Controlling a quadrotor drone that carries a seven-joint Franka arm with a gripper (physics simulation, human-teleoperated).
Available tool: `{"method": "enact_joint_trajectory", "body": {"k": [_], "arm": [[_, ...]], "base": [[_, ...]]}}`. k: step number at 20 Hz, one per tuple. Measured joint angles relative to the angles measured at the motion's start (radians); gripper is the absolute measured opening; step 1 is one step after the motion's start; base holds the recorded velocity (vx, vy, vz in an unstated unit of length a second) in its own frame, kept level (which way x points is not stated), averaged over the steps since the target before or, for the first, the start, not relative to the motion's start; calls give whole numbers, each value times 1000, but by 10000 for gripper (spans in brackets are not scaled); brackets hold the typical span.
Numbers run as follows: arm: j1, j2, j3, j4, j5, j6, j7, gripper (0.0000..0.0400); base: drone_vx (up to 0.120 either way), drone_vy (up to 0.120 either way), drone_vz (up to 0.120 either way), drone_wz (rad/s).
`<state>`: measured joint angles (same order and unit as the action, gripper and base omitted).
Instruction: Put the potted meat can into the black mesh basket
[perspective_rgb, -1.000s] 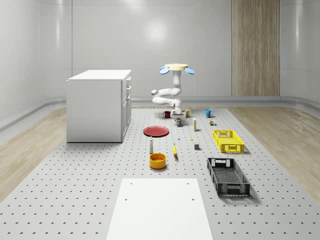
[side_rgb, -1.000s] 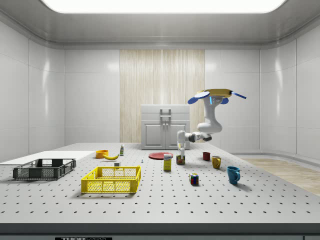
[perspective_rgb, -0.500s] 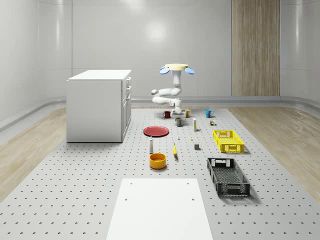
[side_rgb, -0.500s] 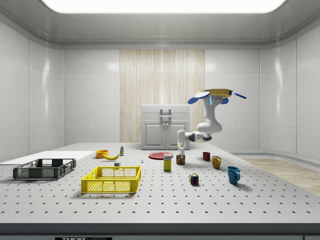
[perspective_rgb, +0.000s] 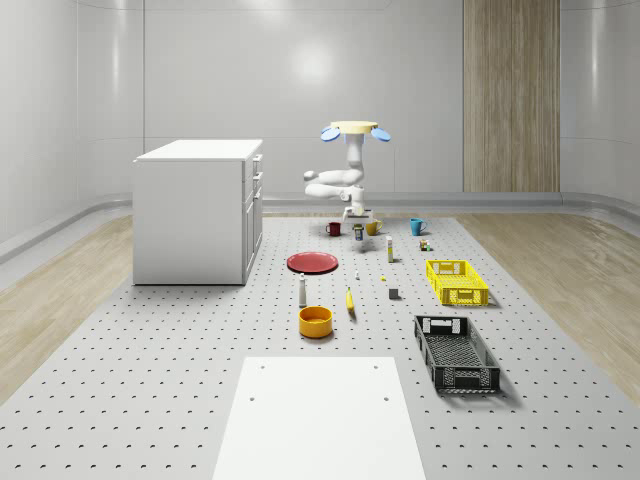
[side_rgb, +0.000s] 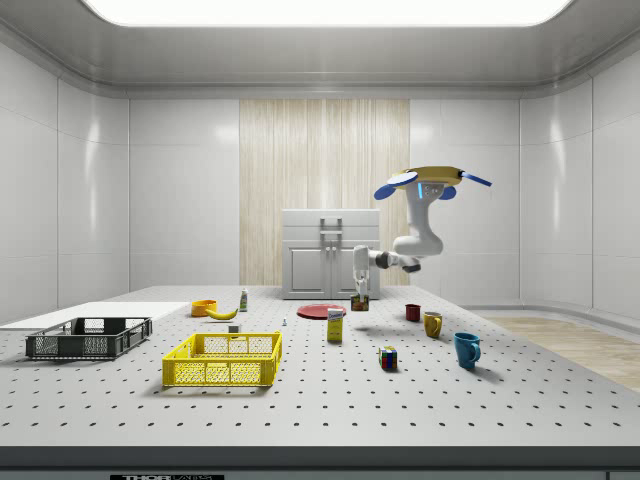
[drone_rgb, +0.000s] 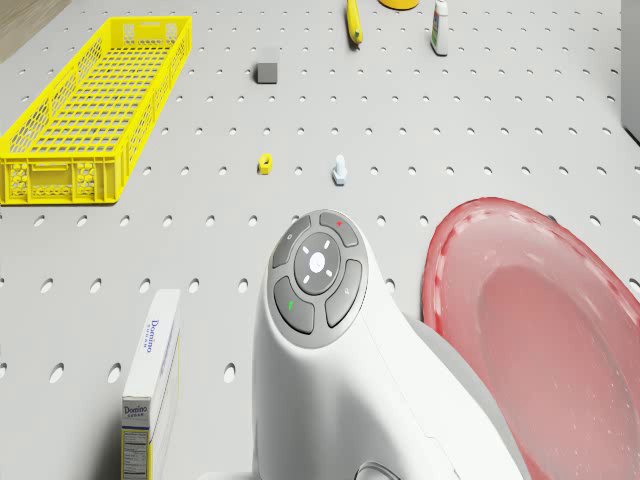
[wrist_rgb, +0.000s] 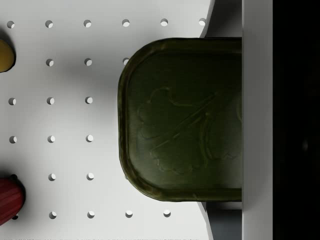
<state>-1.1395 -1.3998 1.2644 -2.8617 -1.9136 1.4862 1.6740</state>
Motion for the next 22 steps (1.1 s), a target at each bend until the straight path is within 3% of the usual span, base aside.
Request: {"method": "enact_joint_trajectory", "body": {"k": [4, 8, 22], "arm": [[-3, -7, 10, -1, 11, 3, 3, 286], [-5, -14, 14, -1, 18, 9, 5, 285], [-13, -38, 21, 0, 31, 31, 18, 285]], "base": [[120, 120, 120, 0], [120, 110, 10, 0], [120, 0, 0, 0]]}}
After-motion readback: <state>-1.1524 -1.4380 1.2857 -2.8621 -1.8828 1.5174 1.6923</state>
